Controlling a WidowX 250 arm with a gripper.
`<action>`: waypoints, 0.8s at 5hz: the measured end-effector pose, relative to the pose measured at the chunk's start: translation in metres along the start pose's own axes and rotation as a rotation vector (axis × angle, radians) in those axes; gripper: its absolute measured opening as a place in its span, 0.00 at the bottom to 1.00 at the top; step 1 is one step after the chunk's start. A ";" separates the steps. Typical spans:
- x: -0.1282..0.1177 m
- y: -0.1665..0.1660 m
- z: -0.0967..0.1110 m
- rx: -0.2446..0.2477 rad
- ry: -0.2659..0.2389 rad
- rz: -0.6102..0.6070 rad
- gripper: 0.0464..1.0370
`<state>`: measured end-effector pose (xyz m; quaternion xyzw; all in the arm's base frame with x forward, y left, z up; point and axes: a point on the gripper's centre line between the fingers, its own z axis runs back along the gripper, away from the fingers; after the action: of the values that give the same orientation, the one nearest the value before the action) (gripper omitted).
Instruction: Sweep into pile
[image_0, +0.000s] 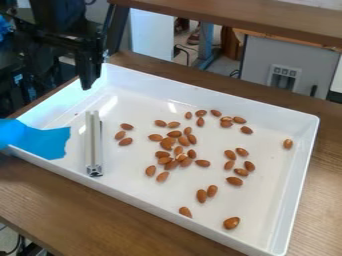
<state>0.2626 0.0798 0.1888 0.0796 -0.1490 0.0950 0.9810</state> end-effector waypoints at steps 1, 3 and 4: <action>0.000 -0.001 -0.004 -0.001 0.015 0.006 0.96; 0.034 -0.014 -0.042 0.031 0.015 0.282 0.96; 0.043 -0.012 -0.061 0.071 0.018 0.336 0.96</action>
<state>0.3222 0.0867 0.1431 0.0873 -0.1478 0.2636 0.9492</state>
